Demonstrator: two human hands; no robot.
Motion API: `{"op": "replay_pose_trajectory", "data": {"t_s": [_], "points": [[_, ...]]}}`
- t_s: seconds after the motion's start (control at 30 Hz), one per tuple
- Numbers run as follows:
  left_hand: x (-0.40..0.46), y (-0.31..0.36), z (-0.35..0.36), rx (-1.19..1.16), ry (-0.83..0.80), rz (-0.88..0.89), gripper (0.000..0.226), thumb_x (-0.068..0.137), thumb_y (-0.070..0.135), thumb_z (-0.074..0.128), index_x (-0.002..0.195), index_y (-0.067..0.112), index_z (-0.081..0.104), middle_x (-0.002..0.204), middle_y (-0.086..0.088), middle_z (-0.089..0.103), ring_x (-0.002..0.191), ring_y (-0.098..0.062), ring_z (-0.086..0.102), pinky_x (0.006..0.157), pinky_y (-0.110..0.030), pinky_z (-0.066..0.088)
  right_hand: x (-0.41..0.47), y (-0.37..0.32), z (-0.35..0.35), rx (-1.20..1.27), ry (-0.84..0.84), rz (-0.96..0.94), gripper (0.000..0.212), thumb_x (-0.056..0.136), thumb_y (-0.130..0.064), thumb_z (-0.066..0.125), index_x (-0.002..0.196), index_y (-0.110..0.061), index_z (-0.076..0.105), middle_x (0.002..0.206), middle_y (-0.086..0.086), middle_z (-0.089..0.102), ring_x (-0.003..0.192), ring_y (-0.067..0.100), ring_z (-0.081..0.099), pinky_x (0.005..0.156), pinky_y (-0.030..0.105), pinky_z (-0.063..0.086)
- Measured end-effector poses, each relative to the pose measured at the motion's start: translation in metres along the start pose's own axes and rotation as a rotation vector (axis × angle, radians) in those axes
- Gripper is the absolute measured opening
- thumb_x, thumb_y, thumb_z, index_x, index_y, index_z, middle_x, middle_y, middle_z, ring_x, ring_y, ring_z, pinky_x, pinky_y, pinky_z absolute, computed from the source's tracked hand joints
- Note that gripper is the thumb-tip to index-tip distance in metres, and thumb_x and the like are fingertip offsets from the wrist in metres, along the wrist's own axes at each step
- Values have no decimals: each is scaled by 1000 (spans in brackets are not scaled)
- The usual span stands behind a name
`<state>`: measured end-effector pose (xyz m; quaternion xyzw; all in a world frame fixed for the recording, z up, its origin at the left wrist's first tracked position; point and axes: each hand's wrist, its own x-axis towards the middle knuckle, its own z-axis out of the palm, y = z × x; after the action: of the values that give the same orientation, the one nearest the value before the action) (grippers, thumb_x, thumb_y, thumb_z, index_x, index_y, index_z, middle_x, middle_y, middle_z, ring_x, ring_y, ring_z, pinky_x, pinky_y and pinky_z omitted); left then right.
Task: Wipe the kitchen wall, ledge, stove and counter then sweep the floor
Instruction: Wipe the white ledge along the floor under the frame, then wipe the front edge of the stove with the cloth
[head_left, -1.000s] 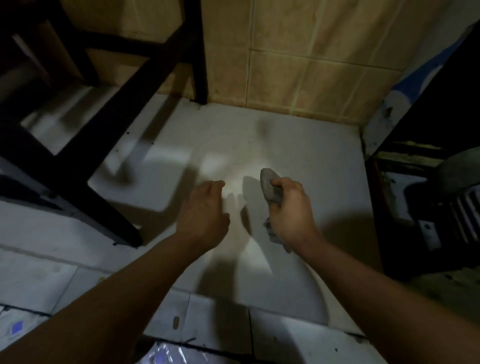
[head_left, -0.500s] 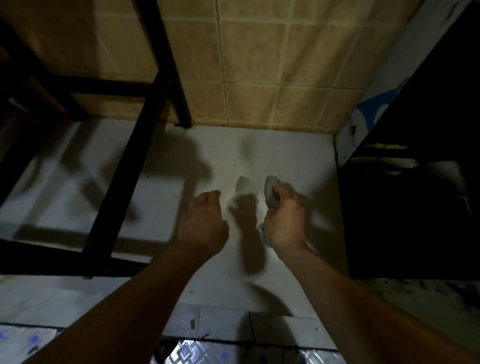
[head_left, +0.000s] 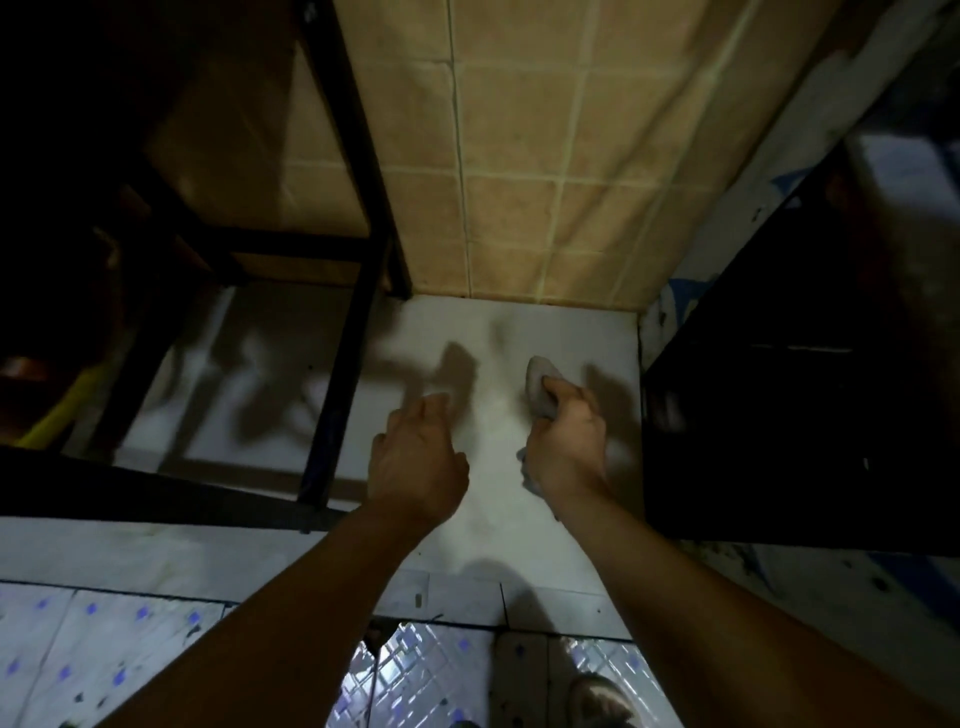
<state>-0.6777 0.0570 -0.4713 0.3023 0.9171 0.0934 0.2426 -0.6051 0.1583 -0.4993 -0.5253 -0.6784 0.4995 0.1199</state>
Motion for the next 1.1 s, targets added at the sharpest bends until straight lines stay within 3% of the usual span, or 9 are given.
{"op": "replay_pose_trajectory", "data": {"t_s": [0.17, 0.27, 0.57, 0.7, 0.8, 0.93, 1.0, 1.1], "points": [[-37, 20, -69, 4, 40, 6, 60, 90, 21, 58, 142, 13, 28, 143, -7, 36, 133, -23, 33, 110, -34, 31, -29, -53, -32, -52, -30, -58, 47, 88, -3, 43, 127, -28, 50, 120, 11, 56, 89, 35, 64, 69, 47, 58], [-59, 31, -107, -13, 57, 25, 62, 91, 20, 56, 144, 14, 26, 146, -6, 34, 134, -22, 32, 110, -33, 30, -49, -87, -49, -41, -56, -66, 44, 92, -6, 42, 128, -29, 48, 118, 8, 59, 74, 32, 66, 56, 36, 57], [-118, 47, -203, -29, 146, 59, 61, 92, 20, 55, 145, 17, 25, 143, -6, 37, 130, -23, 35, 105, -35, 35, -98, -169, -94, -108, -100, -182, 41, 93, -9, 43, 131, -23, 50, 117, 7, 59, 56, 19, 63, 42, 24, 50], [-142, 43, -235, -57, 183, 57, 59, 91, 19, 54, 144, 16, 28, 140, -7, 41, 125, -23, 39, 100, -36, 39, -121, -199, -102, -108, -125, -254, 41, 94, -9, 44, 133, -21, 49, 119, 10, 59, 69, 23, 66, 48, 21, 50], [-156, 35, -255, -83, 217, 39, 58, 90, 19, 54, 143, 17, 30, 138, -6, 43, 124, -24, 40, 101, -38, 39, -136, -221, -107, -134, -125, -324, 40, 94, -5, 46, 133, -14, 50, 123, 9, 56, 61, 10, 58, 42, 5, 38], [-173, 16, -280, -54, 252, 14, 57, 90, 21, 52, 143, 18, 29, 139, -5, 41, 125, -24, 38, 101, -34, 35, -157, -253, -100, -150, -141, -388, 40, 93, -2, 48, 131, -10, 52, 130, 7, 51, 65, 3, 48, 49, -3, 36], [-180, 6, -290, -46, 270, 5, 56, 90, 21, 51, 142, 18, 29, 139, -4, 41, 124, -24, 39, 100, -35, 36, -165, -264, -93, -165, -145, -421, 40, 92, -2, 49, 131, -11, 53, 131, 7, 53, 76, 11, 56, 58, -2, 37], [-188, -6, -302, -37, 283, -13, 56, 91, 22, 51, 142, 18, 29, 138, -3, 42, 122, -24, 39, 100, -37, 37, -175, -273, -82, -156, -162, -445, 41, 90, -1, 50, 130, -11, 54, 129, 8, 53, 106, 23, 58, 81, 19, 44]]}}
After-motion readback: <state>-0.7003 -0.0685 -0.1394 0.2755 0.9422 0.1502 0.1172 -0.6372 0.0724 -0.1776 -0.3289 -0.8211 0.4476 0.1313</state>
